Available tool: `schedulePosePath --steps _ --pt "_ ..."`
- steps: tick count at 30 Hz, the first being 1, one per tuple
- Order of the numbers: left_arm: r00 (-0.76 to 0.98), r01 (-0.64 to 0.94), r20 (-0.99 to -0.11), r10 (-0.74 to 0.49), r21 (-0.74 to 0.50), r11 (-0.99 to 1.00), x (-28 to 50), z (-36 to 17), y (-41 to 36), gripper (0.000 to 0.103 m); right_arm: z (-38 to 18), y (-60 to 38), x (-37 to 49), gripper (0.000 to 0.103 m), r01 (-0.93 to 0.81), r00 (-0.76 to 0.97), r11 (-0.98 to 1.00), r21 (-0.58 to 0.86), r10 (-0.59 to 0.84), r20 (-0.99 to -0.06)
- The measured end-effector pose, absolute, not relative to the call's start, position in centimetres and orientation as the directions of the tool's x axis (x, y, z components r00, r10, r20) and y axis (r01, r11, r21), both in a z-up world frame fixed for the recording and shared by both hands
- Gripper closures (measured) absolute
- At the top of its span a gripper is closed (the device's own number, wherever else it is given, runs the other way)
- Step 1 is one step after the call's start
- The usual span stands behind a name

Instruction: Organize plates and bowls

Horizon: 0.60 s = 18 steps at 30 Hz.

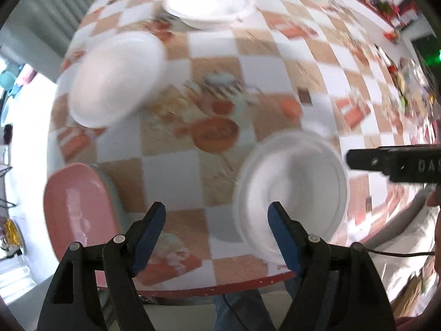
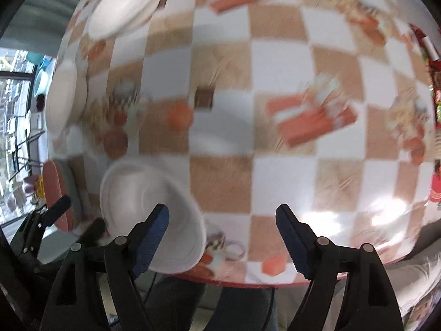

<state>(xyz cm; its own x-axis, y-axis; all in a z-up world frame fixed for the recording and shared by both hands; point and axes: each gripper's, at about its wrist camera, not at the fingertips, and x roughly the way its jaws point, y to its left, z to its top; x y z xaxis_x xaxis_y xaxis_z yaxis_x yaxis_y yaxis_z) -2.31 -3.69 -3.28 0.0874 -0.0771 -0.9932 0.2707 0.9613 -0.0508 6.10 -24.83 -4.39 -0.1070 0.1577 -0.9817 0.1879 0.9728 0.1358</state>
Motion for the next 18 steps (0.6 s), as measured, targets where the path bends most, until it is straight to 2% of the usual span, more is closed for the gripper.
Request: schedulePosePath --steps 6,11,18 --pt "0.169 0.165 -0.985 -0.033 -0.005 0.986 3.6 -2.7 0.2 0.023 -0.9 -24.5 10.7 0.022 0.166 -0.055 0.975 0.145 0.156 -0.986" --pt "0.196 0.084 -0.98 0.033 0.05 0.995 8.2 -2.8 4.3 0.023 -1.1 -21.4 12.9 0.022 0.133 -0.049 0.977 0.165 0.173 -0.984" --pt "0.19 0.047 -0.976 0.108 0.118 0.992 11.7 -3.8 7.2 0.023 -2.7 -15.7 15.2 0.022 0.104 -0.062 0.974 0.199 0.206 -0.977"
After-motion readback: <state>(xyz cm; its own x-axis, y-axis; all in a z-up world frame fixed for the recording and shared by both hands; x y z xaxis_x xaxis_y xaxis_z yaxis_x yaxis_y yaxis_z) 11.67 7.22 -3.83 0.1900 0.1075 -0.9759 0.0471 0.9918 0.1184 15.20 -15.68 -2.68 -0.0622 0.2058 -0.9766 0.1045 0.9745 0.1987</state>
